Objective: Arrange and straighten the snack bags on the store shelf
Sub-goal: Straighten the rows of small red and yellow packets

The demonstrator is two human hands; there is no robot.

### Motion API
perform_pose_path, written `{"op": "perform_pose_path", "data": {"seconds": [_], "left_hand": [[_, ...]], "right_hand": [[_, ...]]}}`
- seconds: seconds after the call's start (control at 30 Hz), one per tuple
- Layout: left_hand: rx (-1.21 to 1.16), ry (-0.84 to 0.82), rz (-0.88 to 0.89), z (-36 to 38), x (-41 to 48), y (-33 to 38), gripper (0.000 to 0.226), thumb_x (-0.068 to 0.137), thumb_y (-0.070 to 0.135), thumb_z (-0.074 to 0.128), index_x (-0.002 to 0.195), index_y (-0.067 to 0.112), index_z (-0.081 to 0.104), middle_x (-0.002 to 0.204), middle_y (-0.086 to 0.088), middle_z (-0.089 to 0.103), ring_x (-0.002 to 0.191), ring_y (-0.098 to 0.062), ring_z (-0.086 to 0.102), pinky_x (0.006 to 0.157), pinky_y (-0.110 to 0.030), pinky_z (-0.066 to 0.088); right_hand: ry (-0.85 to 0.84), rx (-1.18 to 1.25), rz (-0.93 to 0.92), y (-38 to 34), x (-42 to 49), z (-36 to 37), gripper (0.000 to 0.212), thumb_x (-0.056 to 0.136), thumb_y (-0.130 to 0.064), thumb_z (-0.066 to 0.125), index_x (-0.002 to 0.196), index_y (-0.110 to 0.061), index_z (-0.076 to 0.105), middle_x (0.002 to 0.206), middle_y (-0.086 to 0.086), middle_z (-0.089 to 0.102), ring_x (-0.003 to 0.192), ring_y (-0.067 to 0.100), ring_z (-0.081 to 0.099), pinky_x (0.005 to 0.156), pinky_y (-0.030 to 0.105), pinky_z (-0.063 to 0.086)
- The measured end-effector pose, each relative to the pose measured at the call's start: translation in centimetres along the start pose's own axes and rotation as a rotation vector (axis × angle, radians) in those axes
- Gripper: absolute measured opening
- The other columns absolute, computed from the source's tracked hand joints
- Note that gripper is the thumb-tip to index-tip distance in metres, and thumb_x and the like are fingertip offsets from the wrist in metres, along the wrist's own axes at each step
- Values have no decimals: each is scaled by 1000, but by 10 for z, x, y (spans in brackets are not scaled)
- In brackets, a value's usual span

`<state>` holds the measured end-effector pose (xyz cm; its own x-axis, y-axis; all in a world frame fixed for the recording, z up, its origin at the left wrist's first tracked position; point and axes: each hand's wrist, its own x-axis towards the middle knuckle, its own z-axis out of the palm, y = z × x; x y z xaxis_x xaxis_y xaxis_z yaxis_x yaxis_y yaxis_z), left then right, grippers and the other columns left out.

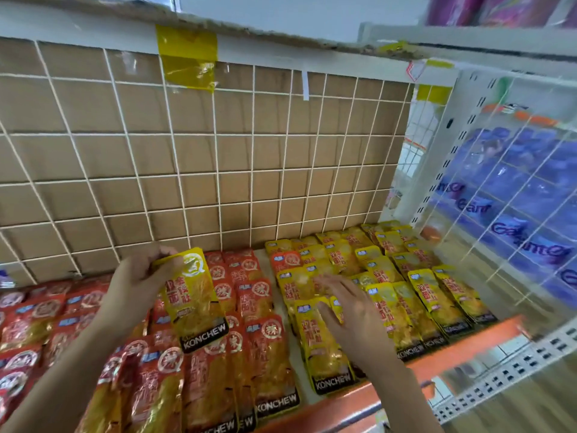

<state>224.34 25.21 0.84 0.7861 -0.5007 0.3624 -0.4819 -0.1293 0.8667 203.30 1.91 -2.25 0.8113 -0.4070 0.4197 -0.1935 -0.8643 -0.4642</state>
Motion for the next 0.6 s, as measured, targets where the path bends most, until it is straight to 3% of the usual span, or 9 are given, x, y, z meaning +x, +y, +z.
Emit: {"op": "perform_pose_path", "data": {"seconds": [0.1,0.23,0.33,0.43,0.5,0.6], "left_hand": [[-24,-56,13,30,6,9,17,78,38,65,77,22,61,56,7,47,54,-6,38,50,-24,31],[-70,-81,7,81,16,26,16,76,32,56,76,17,62,62,-15,47,58,-10,40,49,-19,34],[-83,-125,-13,123,25,37,22,72,42,61,75,20,64,62,6,54,58,-1,43,56,-18,35],[-93,-149,-52,165,35,44,28,65,51,61,77,26,66,65,10,59,57,1,48,56,-18,38],[-147,-158,-102,193,40,52,10,77,35,67,74,25,65,62,5,57,52,2,48,47,-13,37],[-124,-189,-179,228,46,56,13,87,8,61,77,16,61,65,-1,53,53,0,46,43,-10,33]], "right_hand": [[34,-31,60,34,-9,-20,38,84,-40,41,117,-28,54,117,-3,61,105,22,59,85,41,50],[31,-28,162,77,-20,-46,47,85,-47,37,121,-24,58,121,-5,59,112,21,56,88,42,49],[46,-42,192,106,-27,-62,40,86,-40,45,121,-23,57,122,-7,58,115,20,54,90,44,48],[57,-28,227,133,-31,-74,39,85,-42,47,119,-26,59,119,-8,59,110,19,56,88,42,48],[48,-25,226,149,-32,-81,45,84,-49,41,117,-25,59,117,-7,59,107,18,57,85,38,48],[35,-1,208,169,-31,-88,44,83,-48,40,113,-24,60,113,-12,58,104,13,55,81,33,45]]}}
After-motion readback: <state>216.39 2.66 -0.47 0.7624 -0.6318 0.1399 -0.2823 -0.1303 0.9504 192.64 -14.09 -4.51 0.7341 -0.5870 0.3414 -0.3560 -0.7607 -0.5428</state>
